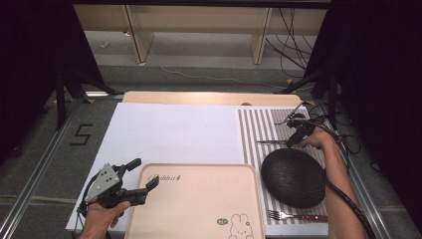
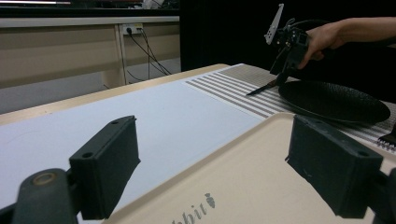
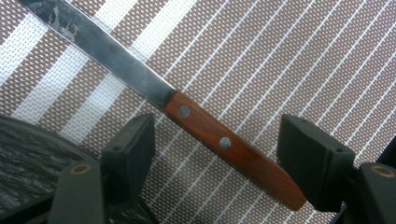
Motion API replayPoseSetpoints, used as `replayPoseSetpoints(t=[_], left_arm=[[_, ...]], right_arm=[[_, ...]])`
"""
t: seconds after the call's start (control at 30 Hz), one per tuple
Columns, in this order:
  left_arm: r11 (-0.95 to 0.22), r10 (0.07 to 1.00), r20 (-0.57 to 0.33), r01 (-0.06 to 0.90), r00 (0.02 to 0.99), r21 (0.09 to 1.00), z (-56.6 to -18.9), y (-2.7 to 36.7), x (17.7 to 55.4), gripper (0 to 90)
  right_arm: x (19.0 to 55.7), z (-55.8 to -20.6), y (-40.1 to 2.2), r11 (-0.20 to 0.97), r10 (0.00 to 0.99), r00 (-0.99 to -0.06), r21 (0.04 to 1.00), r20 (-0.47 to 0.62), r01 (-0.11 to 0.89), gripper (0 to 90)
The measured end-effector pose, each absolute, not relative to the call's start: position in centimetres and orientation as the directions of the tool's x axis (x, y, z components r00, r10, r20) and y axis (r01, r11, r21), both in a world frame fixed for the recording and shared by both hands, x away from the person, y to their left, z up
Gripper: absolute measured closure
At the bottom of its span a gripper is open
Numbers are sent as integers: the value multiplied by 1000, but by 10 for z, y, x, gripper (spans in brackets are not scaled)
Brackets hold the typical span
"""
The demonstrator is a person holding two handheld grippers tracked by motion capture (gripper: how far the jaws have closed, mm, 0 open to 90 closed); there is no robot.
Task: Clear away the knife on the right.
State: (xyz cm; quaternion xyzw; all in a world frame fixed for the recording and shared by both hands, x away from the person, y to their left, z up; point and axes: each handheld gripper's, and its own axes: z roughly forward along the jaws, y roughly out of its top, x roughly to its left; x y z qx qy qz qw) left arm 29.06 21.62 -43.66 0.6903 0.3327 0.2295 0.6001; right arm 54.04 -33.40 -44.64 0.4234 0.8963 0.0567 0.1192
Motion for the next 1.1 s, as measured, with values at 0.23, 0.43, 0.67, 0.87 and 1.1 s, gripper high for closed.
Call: replayPoseSetpoints(t=[0.23, 0.43, 0.67, 0.87, 1.1], left_arm=[[-56, 735, -85, 185, 673, 981, -437, 216, 291, 157], [-56, 735, -85, 185, 672, 981, -436, 217, 290, 157], [-57, 736, -84, 185, 672, 981, -437, 217, 290, 157], [-55, 736, -86, 186, 671, 981, -436, 217, 290, 157], [-53, 735, -86, 184, 673, 982, -437, 217, 290, 157]], right_arm=[[542, -447, -335, 644, 765, -619, 199, -178, 739, 307], [542, -447, -335, 651, 758, -627, 173, -179, 739, 318], [542, -450, -336, 667, 745, -639, 173, -193, 725, 321], [542, -452, -332, 661, 750, -632, 167, -195, 732, 322], [543, -451, -330, 669, 742, -641, 148, -197, 728, 346]])
